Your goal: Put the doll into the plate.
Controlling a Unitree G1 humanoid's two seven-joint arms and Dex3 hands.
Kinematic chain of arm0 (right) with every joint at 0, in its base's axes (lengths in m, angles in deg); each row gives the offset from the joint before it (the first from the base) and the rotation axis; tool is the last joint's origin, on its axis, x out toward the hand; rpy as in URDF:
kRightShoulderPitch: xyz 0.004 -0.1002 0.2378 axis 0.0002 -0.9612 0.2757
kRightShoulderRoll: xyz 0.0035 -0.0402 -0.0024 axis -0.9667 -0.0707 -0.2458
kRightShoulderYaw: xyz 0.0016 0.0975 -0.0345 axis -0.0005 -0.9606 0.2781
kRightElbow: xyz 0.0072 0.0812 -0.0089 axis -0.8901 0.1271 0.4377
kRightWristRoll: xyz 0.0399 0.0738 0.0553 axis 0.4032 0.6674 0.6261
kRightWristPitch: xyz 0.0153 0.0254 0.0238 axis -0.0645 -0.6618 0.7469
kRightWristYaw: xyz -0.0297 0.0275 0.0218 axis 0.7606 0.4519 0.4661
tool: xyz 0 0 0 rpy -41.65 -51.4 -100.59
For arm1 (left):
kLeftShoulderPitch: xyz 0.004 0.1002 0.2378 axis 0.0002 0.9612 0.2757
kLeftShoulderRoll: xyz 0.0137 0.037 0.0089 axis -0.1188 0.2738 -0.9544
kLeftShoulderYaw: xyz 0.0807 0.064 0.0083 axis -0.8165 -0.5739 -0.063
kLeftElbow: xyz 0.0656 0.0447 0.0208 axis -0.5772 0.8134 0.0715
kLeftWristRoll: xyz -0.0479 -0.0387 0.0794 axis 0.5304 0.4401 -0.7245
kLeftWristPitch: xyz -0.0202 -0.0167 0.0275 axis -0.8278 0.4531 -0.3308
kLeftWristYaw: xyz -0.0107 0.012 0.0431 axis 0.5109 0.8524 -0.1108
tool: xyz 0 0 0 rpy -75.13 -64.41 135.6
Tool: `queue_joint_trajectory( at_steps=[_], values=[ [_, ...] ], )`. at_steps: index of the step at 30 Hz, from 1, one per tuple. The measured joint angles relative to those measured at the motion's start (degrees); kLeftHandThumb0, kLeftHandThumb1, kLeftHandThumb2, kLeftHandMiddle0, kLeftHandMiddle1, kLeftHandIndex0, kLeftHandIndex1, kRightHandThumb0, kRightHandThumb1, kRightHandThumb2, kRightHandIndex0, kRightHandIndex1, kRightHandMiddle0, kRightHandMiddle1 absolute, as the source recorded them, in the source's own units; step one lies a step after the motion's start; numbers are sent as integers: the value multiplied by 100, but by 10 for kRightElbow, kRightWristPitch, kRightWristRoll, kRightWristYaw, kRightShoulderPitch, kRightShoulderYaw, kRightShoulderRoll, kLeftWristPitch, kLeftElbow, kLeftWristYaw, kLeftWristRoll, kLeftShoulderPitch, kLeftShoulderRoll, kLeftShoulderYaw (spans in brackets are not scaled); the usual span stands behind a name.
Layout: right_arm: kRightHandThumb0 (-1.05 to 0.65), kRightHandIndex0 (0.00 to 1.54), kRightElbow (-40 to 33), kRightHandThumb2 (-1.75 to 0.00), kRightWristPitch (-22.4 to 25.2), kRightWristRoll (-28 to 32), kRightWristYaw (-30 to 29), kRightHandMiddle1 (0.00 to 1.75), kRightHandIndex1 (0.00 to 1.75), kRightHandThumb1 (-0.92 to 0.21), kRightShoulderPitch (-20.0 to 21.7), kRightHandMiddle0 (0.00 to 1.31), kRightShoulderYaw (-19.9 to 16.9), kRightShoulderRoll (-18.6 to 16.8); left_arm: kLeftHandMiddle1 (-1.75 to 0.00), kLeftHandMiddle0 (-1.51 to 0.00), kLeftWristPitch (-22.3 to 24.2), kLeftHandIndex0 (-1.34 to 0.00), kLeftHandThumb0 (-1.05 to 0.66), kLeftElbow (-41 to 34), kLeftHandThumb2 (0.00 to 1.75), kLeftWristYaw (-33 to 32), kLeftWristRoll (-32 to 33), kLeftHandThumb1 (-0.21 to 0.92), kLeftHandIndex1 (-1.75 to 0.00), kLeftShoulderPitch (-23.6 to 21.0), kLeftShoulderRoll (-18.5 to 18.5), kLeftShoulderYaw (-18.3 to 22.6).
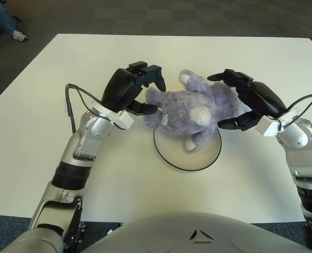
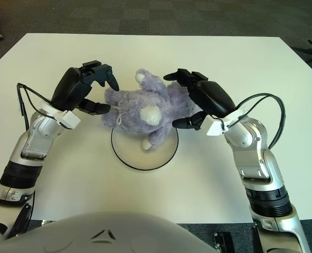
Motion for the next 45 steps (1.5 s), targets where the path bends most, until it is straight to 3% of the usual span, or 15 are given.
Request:
queue_joint_trajectory(
  at_steps=[21, 27, 32, 34, 36, 37, 38, 39, 40, 42, 45],
  values=[
    [-86, 7, -9, -66, 16, 49, 45, 60, 19, -50, -1, 0, -31, 19, -164, -64, 14, -68, -1, -3, 133, 2, -3, 21, -154, 2, 3, 0],
    [-80, 14, -25, -73, 46, 62, 51, 72, 20, -42, -4, 0, -70, 28, -169, -69, 15, -66, -1, 7, 139, -6, -6, 18, -152, 0, 3, 5],
    [-66, 18, -12, -87, 48, 40, 5, 81, 19, -30, 4, 0, -84, 24, -174, -75, 24, -69, -1, 21, 144, -41, -13, 13, -147, -3, 18, 22],
    [-60, 18, -3, -89, 49, 35, -12, 78, 44, -32, 9, 0, -86, 20, -174, -75, 31, -69, -1, 22, 144, -49, -12, 13, -145, -5, 26, 27],
    [-59, 27, 11, -92, 49, 28, -27, 85, 62, -29, 18, 0, -87, 16, -173, -71, 41, -67, -1, 22, 148, -53, -4, 12, -158, -5, 34, 31],
    [-59, 55, 20, -92, 51, 26, -35, 90, 103, -29, 24, 0, -87, 14, -173, -69, 48, -67, -1, 21, 150, -54, 4, 12, -162, -5, 41, 33],
    [-60, 68, 29, -92, 52, 25, -44, 94, 128, -29, 30, 0, -87, 11, -173, -68, 55, -66, -1, 20, 152, -54, 11, 11, -166, -5, 48, 35],
    [-60, 76, 41, -92, 50, 26, -56, 97, 145, -29, 37, 0, -89, 7, -174, -67, 64, -66, -1, 19, 153, -54, 17, 11, -169, -5, 55, 38],
    [-60, 79, 51, -92, 48, 26, -64, 98, 151, -29, 44, 0, -89, 4, -174, -67, 72, -66, -1, 18, 154, -54, 22, 11, -170, -5, 60, 41],
    [-59, 53, 72, -94, 40, 28, -81, 102, 149, -30, 55, 0, -91, -1, -174, -66, 88, -65, -1, 15, 155, -54, 29, 11, -172, -5, 68, 47],
    [-57, 51, 94, -94, 24, 30, -103, 110, 166, -32, 65, 0, -92, -7, -175, -66, 115, -65, -1, 13, 155, -54, 32, 11, -173, -7, 71, 55]
  ],
)
